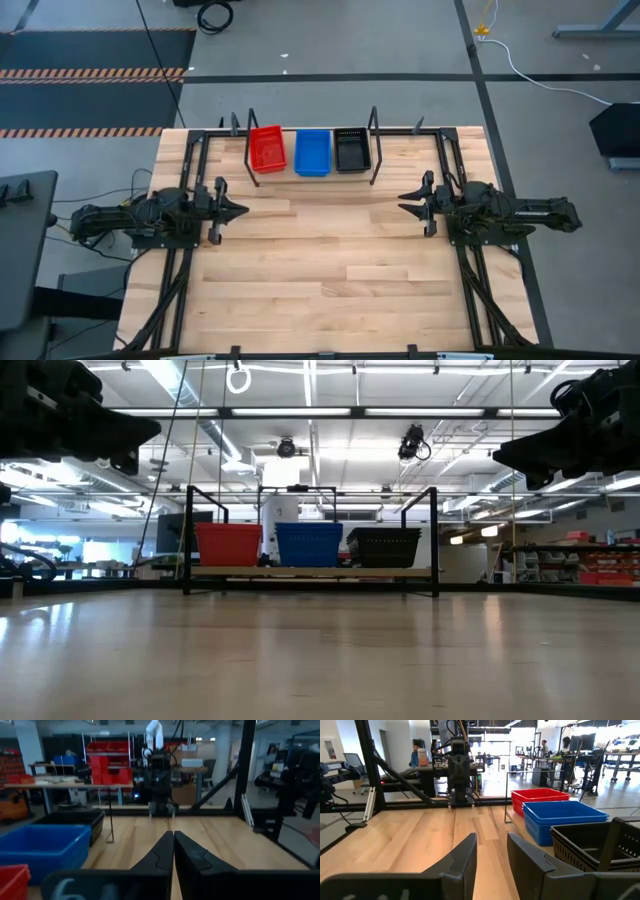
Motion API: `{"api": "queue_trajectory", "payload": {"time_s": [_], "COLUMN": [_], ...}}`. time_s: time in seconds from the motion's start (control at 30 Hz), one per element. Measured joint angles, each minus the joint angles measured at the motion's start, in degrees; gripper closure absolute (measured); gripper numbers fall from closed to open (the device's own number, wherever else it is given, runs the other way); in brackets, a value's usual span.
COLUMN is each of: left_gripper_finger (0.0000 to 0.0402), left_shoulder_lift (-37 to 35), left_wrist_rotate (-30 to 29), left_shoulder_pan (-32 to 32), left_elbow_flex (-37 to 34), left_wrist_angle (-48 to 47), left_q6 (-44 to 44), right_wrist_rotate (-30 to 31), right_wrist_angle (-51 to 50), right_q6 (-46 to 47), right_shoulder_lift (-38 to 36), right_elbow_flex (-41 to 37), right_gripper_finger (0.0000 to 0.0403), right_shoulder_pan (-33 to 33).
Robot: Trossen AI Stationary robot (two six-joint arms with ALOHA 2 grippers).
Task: Stack baskets on shelf by color
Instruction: Return to Home Position
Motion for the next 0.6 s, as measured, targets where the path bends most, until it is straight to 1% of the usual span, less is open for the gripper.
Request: {"api": "queue_trajectory", "payload": {"time_s": [0.1,0.4,0.6], "left_gripper_finger": [0.0385,0.0372,0.0379], "left_shoulder_lift": [0.0,0.0,0.0], "left_wrist_rotate": [-0.1,-0.2,-0.3], "left_shoulder_pan": [0.0,0.0,0.0], "left_elbow_flex": [0.0,0.0,0.0], "left_wrist_angle": [1.6,1.6,1.6], "left_q6": [-0.7,-0.4,-0.4], "right_wrist_rotate": [0.0,0.0,0.0], "right_wrist_angle": [0.0,0.0,0.0], "right_q6": [0.0,0.0,0.0], "right_shoulder_lift": [0.0,0.0,0.0], "right_elbow_flex": [0.0,0.0,0.0], "right_gripper_finger": [0.0289,0.0289,0.0288], "right_shoulder_pan": [0.0,0.0,0.0]}}
